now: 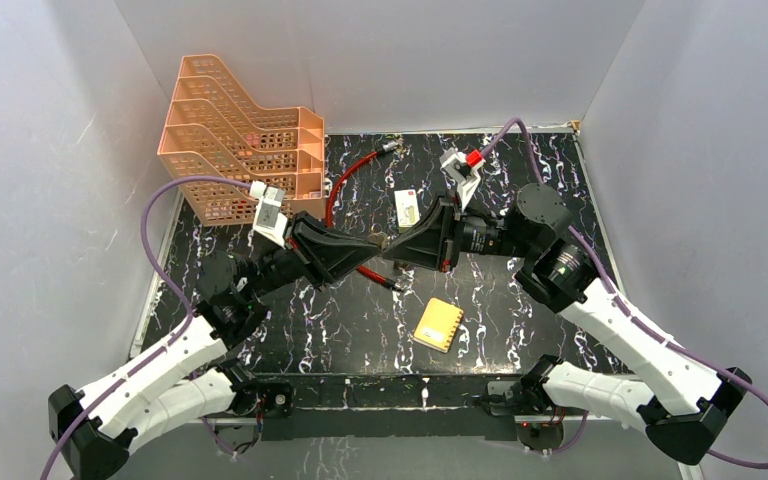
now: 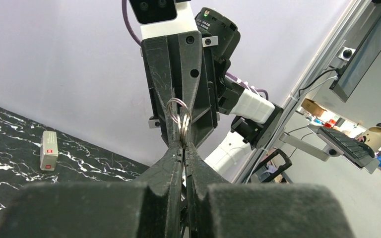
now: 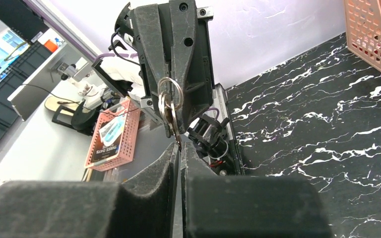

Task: Unlock with the key

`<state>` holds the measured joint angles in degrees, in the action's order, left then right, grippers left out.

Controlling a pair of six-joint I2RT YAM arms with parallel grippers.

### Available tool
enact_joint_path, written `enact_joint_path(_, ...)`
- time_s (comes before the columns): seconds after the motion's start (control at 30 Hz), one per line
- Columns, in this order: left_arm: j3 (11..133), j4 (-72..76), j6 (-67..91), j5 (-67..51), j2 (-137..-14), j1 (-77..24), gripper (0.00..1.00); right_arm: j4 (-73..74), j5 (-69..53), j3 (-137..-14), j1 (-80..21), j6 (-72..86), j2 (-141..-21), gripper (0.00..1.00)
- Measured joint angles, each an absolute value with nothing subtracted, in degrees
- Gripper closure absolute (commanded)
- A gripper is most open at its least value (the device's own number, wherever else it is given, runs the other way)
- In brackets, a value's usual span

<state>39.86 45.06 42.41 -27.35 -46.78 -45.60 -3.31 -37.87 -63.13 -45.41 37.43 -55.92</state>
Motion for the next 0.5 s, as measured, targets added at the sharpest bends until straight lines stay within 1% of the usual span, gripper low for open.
enact_joint_path(0.07, 39.9, 45.1, 42.4, -27.3, -46.8, -45.6, 1.0, -3.4, -37.8, -63.2, -45.5, 37.5, -55.9, 0.94)
enact_joint_path(0.23, 39.8, 45.0, 42.4, -27.0, -46.5, -45.6, 1.0, -3.1, -37.4, -63.1, -45.5, 37.2, -55.2, 1.0)
enact_joint_path(0.5, 38.8, 44.7, 42.0, -26.8, -44.6, -45.6, 1.0, -1.3, -35.9, -63.2, -45.6, 36.0, -53.3, 1.0)
